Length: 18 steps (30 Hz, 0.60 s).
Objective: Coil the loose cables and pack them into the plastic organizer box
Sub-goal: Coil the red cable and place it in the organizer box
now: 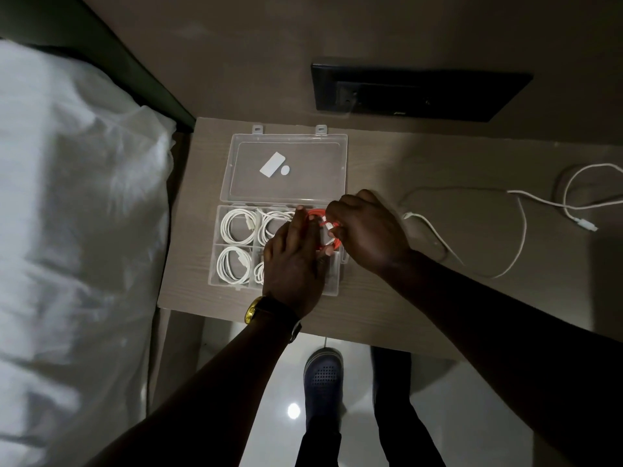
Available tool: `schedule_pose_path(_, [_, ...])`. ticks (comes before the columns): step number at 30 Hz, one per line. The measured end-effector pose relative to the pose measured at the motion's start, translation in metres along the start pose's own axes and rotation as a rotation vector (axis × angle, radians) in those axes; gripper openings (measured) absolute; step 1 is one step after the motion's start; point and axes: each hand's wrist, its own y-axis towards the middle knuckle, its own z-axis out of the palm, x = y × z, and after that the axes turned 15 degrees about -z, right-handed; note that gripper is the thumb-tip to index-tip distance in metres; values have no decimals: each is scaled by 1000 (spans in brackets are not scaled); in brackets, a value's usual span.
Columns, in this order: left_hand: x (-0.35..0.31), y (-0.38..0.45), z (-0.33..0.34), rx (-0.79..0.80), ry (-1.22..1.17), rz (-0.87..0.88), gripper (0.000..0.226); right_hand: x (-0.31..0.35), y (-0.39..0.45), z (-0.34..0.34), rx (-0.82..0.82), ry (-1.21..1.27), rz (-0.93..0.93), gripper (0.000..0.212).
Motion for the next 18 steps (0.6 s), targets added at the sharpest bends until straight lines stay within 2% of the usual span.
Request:
schedule_pose_path(3, [2, 0, 0, 0, -13, -5, 61, 0, -1, 2, -1, -20, -17, 13])
schedule_pose_path(6, [0, 1, 0, 3, -24, -3, 62, -3, -7, 3, -80, -34, 13, 5])
schedule_pose_path(8, [-4, 2, 0, 7, -29, -2, 62, -6, -10, 2, -81, -35, 28, 14])
schedule_pose_path(11, [-5, 0, 0, 17, -4, -13, 61, 4, -17, 0, 15, -91, 54, 27])
schedule_pose_path(15, [-1, -1, 1, 52, 67, -25, 65, 20, -33, 6, 180, -73, 81, 59])
schedule_pose_path(18, [-4, -1, -1, 56, 72, -38, 64, 27, -31, 7, 296, -77, 120, 63])
